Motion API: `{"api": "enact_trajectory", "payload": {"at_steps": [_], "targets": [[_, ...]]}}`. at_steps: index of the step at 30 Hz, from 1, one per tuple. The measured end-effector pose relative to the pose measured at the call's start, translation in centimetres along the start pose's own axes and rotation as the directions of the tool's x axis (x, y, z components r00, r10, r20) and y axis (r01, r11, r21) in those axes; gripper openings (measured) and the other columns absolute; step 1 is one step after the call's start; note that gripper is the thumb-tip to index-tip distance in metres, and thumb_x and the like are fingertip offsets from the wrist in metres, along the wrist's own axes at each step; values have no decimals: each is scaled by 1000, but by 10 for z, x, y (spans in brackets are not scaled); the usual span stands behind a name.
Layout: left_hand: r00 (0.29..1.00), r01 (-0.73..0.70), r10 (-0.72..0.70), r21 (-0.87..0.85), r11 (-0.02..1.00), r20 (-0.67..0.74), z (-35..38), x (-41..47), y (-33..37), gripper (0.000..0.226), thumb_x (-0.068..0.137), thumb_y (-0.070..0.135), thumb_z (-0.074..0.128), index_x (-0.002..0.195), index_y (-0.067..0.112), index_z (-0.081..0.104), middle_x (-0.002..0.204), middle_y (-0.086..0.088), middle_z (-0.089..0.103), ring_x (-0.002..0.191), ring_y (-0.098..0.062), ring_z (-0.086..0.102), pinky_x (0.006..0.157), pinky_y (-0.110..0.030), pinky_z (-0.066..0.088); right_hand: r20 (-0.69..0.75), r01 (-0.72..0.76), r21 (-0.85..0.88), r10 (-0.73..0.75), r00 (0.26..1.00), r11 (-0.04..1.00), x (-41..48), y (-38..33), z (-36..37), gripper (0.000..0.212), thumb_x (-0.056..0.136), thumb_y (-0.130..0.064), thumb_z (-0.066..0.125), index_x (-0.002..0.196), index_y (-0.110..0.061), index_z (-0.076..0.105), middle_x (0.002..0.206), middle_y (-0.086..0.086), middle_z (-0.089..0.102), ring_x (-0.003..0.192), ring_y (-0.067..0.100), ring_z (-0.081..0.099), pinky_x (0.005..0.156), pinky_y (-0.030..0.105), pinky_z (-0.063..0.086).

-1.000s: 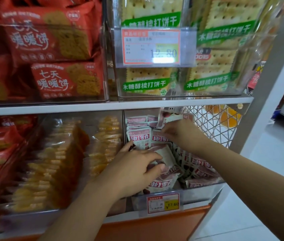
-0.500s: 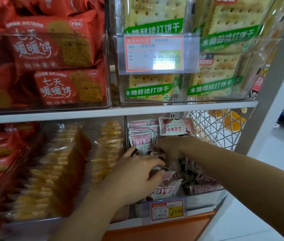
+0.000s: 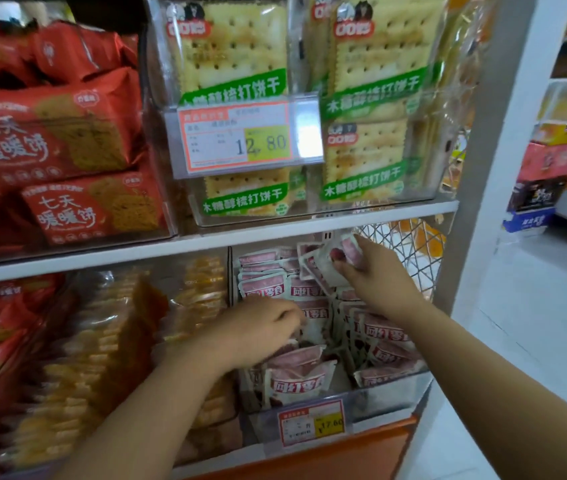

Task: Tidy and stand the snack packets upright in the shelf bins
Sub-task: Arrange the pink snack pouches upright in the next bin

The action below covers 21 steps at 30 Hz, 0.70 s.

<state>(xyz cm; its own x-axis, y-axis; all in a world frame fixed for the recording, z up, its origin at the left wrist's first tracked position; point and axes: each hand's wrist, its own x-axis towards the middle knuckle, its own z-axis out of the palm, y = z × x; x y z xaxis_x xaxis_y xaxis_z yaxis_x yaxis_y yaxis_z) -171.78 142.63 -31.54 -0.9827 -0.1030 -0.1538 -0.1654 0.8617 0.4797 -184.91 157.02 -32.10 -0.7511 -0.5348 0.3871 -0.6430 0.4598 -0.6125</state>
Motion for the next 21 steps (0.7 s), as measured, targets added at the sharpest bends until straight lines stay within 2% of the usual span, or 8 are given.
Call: {"api": "enact_trajectory", "payload": {"at_steps": [2,5,8,10,12,14,16,21], "targets": [[994,36,-36,10,999,99,-2,25,6,33,100,19,36,117,19,63,116,0,63,105,-12,55,86,-21,40,7,-35,78,34,999,996,-4,5,0,30,92,-23,56,119,-8,53,118,14,57,111,31,53,73,25,32],[968,33,-51,76,997,246,5,57,17,31,98,16,42,122,15,62,125,-2,61,108,-12,54,90,-21,39,17,-12,101,11,1000,995,-3,9,-7,23,92,-21,56,112,-10,55,112,14,59,108,31,54,73,27,34],[906,4,-98,223,975,411,17,77,23,32,98,20,47,127,15,59,131,-2,57,116,-18,52,87,-20,35,17,7,98,-9,1000,995,-3,13,-16,23,92,-20,56,113,-10,56,108,12,62,101,28,56,71,27,37],[855,-5,-140,279,960,499,22,86,27,33,97,21,49,127,12,58,133,-4,55,110,-18,51,83,-21,34,35,8,87,-11,999,996,-6,16,-18,22,92,-20,56,113,-13,56,104,8,62,96,23,55,65,23,35],[825,-20,-170,328,944,539,25,93,31,35,96,22,52,128,11,58,132,-6,55,102,-14,48,81,-21,34,63,24,32,-26,998,999,-8,19,-17,28,91,-20,57,118,-12,55,113,11,61,104,27,56,72,26,38],[809,-37,-190,371,928,556,30,99,32,39,93,21,57,130,11,56,133,-7,54,105,-17,49,82,-22,37,64,20,30,-21,998,999,-8,21,-15,29,91,-21,57,119,-12,54,118,12,60,107,31,56,80,32,44],[800,-13,-212,370,929,561,36,101,31,44,90,19,61,132,10,54,134,-8,53,115,-21,49,81,-22,37,64,4,48,-7,998,999,-8,22,-14,26,92,-21,56,116,-12,54,116,11,60,104,30,57,80,33,44],[796,51,-216,292,955,566,36,103,25,55,88,8,62,139,10,44,141,-5,46,126,-21,43,86,-22,37,65,-48,71,44,997,996,-7,22,-13,24,92,-22,56,113,-13,54,110,11,62,101,29,57,75,30,41]]}}
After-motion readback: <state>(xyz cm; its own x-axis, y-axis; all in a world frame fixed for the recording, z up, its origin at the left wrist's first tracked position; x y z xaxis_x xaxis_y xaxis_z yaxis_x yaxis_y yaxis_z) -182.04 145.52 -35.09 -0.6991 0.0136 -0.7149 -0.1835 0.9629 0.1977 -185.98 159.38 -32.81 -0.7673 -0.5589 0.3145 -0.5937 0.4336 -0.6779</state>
